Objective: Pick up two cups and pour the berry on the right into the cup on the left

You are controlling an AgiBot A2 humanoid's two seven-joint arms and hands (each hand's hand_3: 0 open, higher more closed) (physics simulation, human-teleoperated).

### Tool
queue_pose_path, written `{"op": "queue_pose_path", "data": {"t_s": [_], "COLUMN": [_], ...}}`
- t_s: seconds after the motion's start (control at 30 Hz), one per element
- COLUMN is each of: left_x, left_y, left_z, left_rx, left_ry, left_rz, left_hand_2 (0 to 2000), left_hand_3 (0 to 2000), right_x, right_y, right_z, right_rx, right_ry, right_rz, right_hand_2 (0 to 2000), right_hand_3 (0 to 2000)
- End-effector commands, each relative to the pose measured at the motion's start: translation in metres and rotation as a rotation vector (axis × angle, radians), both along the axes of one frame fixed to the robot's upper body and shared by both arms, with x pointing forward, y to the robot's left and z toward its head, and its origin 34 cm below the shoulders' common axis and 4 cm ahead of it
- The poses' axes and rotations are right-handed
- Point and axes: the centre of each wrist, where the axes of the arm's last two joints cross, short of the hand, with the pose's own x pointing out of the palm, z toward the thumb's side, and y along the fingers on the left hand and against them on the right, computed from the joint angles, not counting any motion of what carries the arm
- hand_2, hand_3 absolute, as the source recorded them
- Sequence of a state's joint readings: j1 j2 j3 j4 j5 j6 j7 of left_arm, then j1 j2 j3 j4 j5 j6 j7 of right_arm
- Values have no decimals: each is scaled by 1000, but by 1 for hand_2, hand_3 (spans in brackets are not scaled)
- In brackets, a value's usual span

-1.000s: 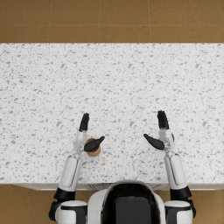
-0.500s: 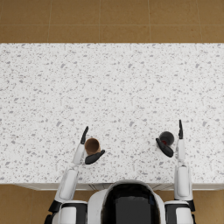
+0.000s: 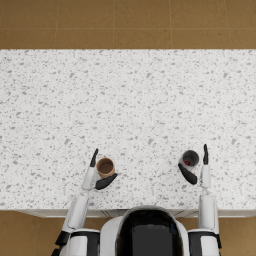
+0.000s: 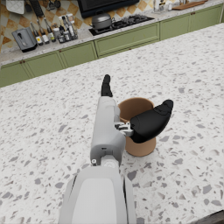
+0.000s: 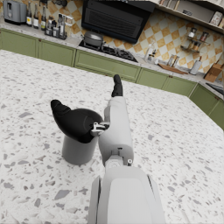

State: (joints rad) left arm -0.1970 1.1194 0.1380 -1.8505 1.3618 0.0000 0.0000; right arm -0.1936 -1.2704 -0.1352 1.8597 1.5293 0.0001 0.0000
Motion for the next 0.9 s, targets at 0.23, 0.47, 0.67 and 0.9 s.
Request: {"op": "queue_pose_path", "data": {"t_s": [0.23, 0.47, 0.67, 0.9], "left_x": [0, 4, 11, 18], "left_y": [4, 2, 0, -4], "left_z": [-25, -31, -33, -41], "left_rx": [4, -13, -33, -52], "left_ry": [92, 107, 106, 127], "left_rz": [29, 43, 58, 61], "left_hand_2": [0, 0, 0, 0], "left_hand_3": [0, 0, 0, 0], "right_x": [4, 13, 22, 30], "right_y": [-7, -3, -3, -5], "right_z": [-26, -41, -49, -60], "right_rx": [18, 36, 51, 69], "right_ry": [93, 142, 164, 205], "right_rz": [-33, -25, -36, -36], "right_hand_2": [0, 0, 0, 0], "right_hand_3": [0, 0, 0, 0]}}
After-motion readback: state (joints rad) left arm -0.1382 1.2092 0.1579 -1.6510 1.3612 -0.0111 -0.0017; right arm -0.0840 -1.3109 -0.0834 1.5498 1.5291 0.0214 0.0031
